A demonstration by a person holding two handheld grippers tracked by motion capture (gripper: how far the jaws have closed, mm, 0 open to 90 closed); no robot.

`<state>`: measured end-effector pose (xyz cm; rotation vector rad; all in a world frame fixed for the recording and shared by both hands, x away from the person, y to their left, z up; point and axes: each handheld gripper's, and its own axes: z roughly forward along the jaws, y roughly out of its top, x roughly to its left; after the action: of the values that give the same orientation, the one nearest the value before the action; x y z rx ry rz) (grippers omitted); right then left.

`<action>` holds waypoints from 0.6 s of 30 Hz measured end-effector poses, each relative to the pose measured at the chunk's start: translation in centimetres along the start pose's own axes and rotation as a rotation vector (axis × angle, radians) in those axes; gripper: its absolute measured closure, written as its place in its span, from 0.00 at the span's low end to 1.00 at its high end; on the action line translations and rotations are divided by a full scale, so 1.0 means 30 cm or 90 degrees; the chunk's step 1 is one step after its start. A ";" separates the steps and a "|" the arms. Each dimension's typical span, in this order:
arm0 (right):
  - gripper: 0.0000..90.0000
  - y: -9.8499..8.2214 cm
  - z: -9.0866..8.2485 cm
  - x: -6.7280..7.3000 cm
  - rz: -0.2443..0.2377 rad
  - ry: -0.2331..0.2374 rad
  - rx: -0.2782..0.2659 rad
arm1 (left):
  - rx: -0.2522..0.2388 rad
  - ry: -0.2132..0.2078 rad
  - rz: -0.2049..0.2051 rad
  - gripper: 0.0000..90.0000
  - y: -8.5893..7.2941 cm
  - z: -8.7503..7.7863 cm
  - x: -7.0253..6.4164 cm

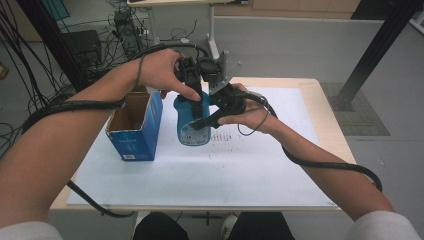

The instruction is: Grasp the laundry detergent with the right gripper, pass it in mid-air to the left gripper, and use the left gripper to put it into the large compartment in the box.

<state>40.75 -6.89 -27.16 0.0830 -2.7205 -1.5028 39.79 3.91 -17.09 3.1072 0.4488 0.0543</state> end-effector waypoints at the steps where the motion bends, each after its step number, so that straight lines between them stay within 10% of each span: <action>1: 0.48 0.000 0.001 0.000 0.000 0.000 0.000 | -0.001 0.000 -0.001 0.39 0.000 0.000 0.000; 18: 0.47 -0.004 0.005 -0.004 0.009 0.003 0.000 | 0.001 -0.009 -0.002 0.39 0.000 0.009 0.010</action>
<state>40.86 -6.83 -27.33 0.0655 -2.7113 -1.4982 40.08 3.99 -17.34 3.1058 0.4526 0.0320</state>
